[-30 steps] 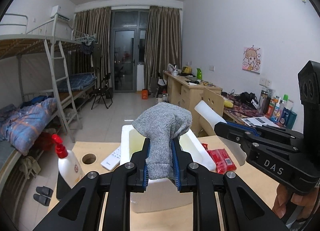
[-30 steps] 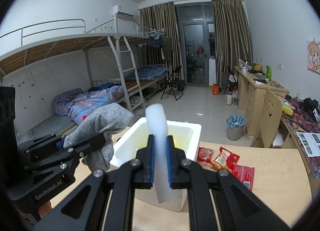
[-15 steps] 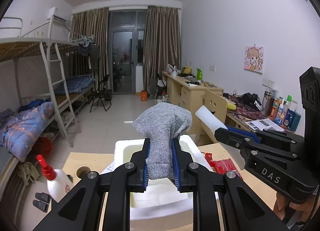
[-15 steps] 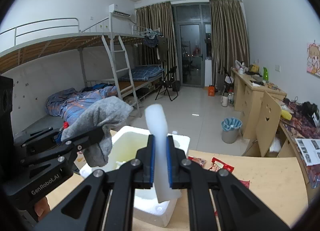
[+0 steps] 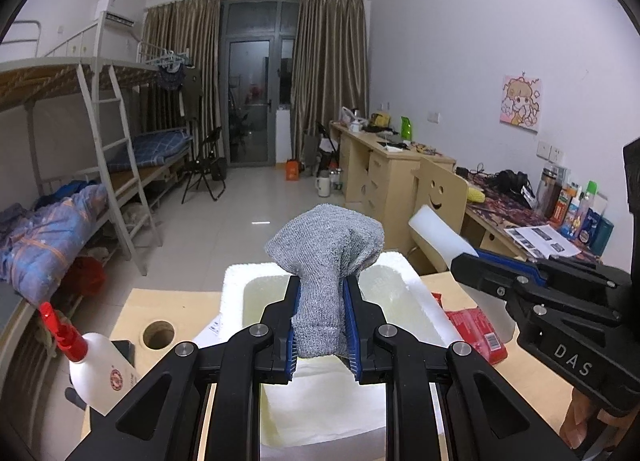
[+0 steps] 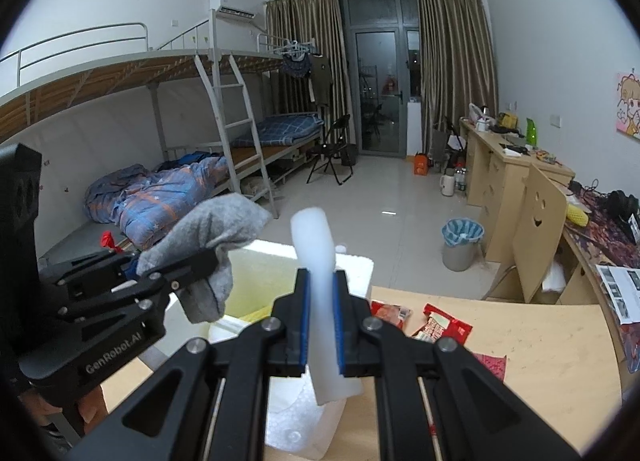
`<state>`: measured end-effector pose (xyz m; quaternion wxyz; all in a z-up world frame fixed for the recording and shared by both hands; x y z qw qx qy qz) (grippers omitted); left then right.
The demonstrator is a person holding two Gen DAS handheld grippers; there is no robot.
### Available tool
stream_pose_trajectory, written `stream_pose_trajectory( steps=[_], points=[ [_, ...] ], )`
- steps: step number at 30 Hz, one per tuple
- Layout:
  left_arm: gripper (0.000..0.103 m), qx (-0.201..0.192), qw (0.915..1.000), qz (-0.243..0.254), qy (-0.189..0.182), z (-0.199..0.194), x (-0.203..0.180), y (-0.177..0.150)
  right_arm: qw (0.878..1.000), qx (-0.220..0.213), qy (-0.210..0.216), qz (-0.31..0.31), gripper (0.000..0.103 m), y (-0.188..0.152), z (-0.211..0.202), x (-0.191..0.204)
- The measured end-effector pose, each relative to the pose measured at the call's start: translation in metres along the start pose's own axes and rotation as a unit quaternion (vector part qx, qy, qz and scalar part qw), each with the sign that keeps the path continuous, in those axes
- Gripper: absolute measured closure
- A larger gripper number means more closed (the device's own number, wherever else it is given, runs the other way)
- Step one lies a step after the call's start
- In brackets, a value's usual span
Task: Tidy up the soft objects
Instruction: 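Carry the sock and foam roll with both tools over the foam box, then open the left tool to drop the grey sock into the foam box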
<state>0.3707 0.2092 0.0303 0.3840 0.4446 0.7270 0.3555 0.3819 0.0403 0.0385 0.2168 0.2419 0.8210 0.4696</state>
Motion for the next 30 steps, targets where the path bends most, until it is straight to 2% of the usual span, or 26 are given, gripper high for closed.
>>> stream_pose_trajectory(
  steps=[13,18,20,23,26,30],
  points=[
    [0.082,0.010,0.9999,0.003,0.006,0.009,-0.005,-0.005,1.000,-0.003,-0.002,0.003,0.090,0.004,-0.003,-0.006],
    [0.065,0.001,0.9998,0.005,0.018,0.011,-0.003,-0.003,1.000,-0.004,-0.003,0.003,0.090,0.004,-0.003,-0.006],
    [0.038,-0.002,0.9998,0.003,0.020,0.011,-0.003,-0.003,1.000,-0.004,-0.004,0.004,0.090,0.004,-0.003,-0.007],
    [0.016,-0.017,0.9995,0.002,0.026,0.008,-0.002,-0.002,1.000,-0.005,-0.005,0.004,0.090,0.003,-0.004,-0.006],
    [0.008,-0.025,0.9991,0.009,0.033,0.005,-0.003,-0.002,1.000,-0.005,-0.006,0.005,0.090,0.004,-0.004,-0.006],
    [0.008,-0.022,0.9990,0.011,0.038,0.008,-0.003,-0.005,1.000,-0.003,-0.006,0.004,0.090,0.005,-0.003,-0.006]
  ],
)
Point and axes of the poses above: each gripper's, at about its wrist camera, not at the fingertips, and z roughly the way its jaws point, x to its left, y to its top, the point moved 9 cm from there along z, roughly the way its jaws point, and after that the axes turned 12 degrees about -z, right-handed, at the moved point
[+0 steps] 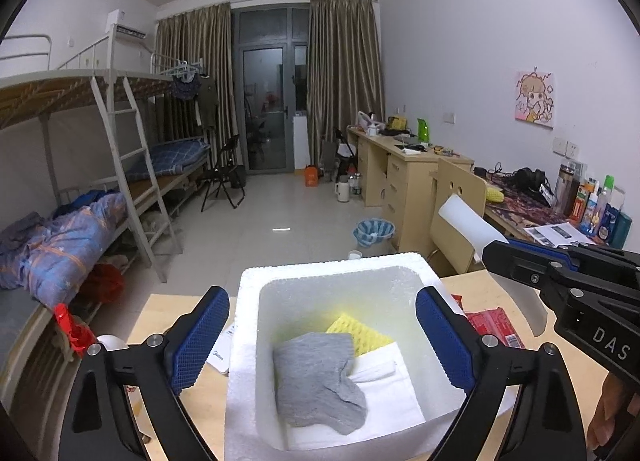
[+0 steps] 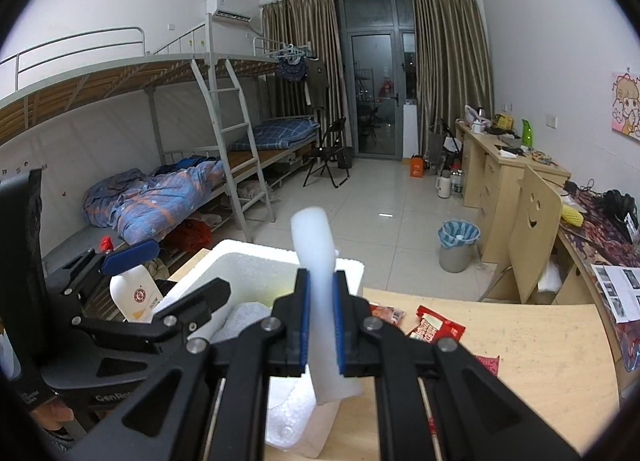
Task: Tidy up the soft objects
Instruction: 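Open the left tool to drop the grey sock into the foam box, then lower the foam roll into the foam box and open the right tool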
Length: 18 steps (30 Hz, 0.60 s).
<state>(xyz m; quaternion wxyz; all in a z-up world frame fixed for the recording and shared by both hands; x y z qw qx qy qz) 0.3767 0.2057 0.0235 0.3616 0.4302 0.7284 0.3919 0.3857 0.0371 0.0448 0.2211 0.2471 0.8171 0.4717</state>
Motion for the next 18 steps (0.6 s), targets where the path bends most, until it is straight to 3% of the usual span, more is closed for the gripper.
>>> stream_pose_trajectory(
  steps=[18],
  points=[
    [0.008,-0.017,0.9996,-0.013,0.017,-0.013,0.011,0.005,1.000,0.005,0.012,-0.003,0.090,-0.004,0.007,0.001]
  ],
)
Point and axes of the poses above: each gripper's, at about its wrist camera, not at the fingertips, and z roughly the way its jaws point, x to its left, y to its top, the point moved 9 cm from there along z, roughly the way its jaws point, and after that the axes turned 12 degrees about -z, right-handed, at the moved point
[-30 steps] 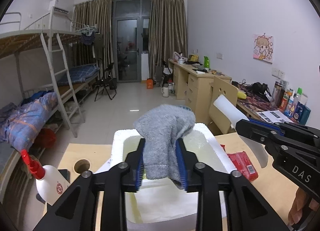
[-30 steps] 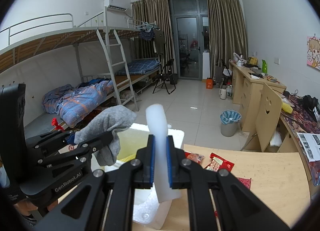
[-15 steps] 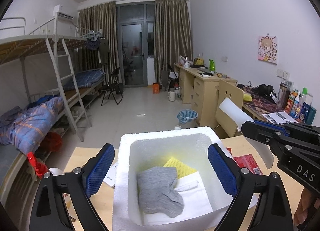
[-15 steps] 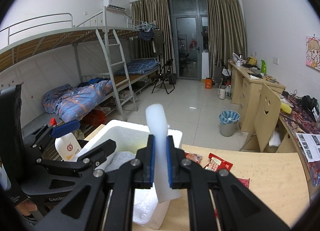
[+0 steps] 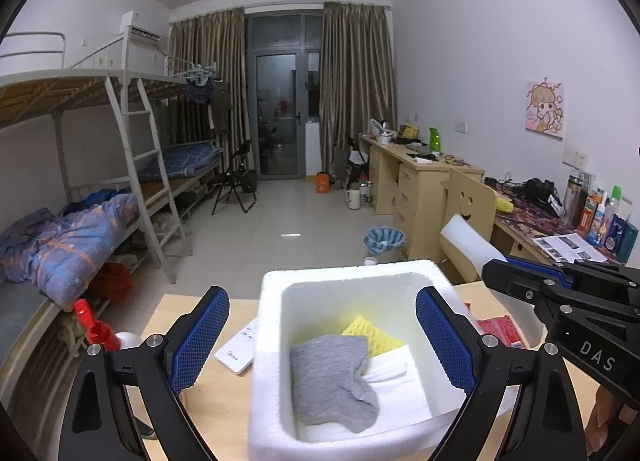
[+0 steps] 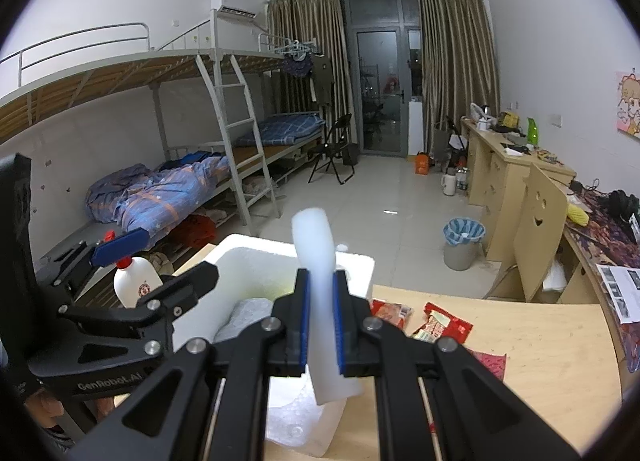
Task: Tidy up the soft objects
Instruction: 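Lower the foam roll into the foam box and open the right tool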
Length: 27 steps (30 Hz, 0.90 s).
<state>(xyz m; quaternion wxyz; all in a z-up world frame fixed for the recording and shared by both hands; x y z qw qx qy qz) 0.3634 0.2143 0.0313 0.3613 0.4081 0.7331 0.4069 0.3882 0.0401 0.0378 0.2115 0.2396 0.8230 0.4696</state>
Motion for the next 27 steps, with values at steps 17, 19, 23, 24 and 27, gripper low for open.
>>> stream_pose_trajectory(
  steps=[17,19,23,24,27],
  points=[
    [0.008,-0.019,0.9976,-0.033,0.058,-0.025,0.069,0.003,0.999,0.009,0.048,-0.020,0.090,0.006,0.025,0.041],
    [0.008,-0.022,0.9972,-0.039,0.059,-0.026,0.074,0.003,0.998,0.011,0.052,-0.023,0.090,0.006,0.029,0.046],
    [0.008,-0.017,0.9972,-0.044,0.058,-0.023,0.077,-0.001,0.998,0.015,0.054,-0.020,0.090,0.003,0.033,0.047],
    [0.008,-0.016,0.9973,-0.042,0.057,-0.023,0.077,-0.002,0.998,0.016,0.053,-0.019,0.090,0.002,0.033,0.046],
    [0.008,-0.018,0.9975,-0.035,0.058,-0.024,0.075,-0.002,0.998,0.017,0.051,-0.018,0.090,0.001,0.033,0.043]
  ],
)
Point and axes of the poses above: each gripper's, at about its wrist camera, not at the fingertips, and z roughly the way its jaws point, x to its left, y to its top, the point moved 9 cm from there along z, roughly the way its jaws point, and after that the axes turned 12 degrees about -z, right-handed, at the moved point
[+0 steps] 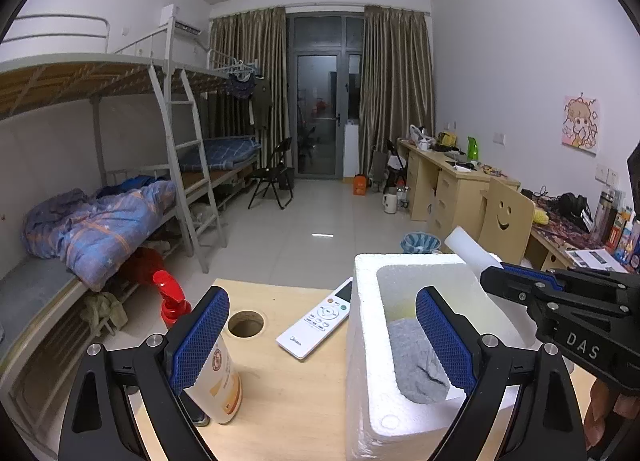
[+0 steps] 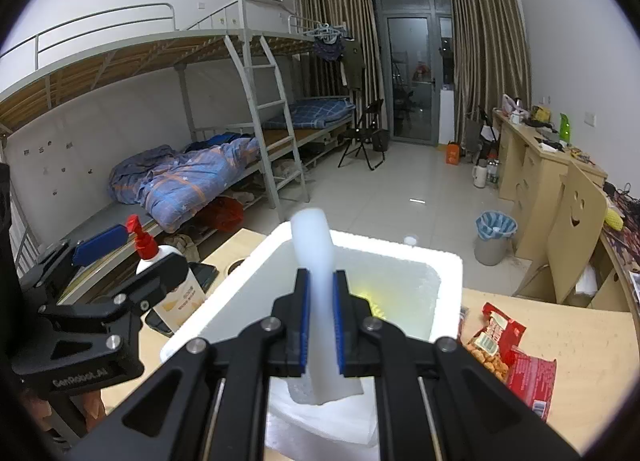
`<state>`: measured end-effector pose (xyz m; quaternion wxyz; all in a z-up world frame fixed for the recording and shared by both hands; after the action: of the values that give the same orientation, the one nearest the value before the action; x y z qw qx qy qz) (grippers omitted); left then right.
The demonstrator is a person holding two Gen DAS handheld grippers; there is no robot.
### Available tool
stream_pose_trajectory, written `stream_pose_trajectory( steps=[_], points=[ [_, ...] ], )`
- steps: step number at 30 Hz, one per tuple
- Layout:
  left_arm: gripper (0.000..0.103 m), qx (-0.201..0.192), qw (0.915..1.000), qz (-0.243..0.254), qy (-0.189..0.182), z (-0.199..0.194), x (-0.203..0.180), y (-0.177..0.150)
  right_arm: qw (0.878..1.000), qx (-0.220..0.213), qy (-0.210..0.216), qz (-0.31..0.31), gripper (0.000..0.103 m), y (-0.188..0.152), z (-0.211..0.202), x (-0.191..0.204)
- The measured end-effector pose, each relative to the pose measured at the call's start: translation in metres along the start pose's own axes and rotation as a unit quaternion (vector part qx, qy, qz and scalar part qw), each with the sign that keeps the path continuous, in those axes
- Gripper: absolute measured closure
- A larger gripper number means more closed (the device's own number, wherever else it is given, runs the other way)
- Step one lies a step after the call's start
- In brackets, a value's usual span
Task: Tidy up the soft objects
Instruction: 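Lower the foam roll into the foam box and open the right tool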
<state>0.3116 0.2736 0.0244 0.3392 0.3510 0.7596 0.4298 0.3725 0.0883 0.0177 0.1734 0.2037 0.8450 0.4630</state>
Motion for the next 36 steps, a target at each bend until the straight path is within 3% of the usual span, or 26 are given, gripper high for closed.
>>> stream_pose_trajectory(
  steps=[31,33,36],
  points=[
    [0.008,0.008,1.0000,-0.002,0.000,0.001,0.001,0.002,1.000,0.010,-0.003,-0.001,0.090,0.000,0.008,0.005],
    [0.008,0.007,1.0000,-0.001,0.000,0.001,0.001,0.002,1.000,0.008,-0.002,-0.003,0.079,0.001,0.008,0.006],
    [0.008,0.007,1.0000,-0.001,-0.001,0.001,0.002,0.003,1.000,0.006,-0.006,-0.004,0.074,0.000,0.008,0.007]
  ],
)
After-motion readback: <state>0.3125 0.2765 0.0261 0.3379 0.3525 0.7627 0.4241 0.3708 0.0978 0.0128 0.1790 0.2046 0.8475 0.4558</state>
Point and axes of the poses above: each gripper's, at about its wrist camera, not at the fingertips, and z roughly the way its jaws point, x to its left, y to its top, the point moved 9 cm from there along z, roughly the way its jaws point, and after that the axes turned 12 degrees about -z, right-handed, at the moved point
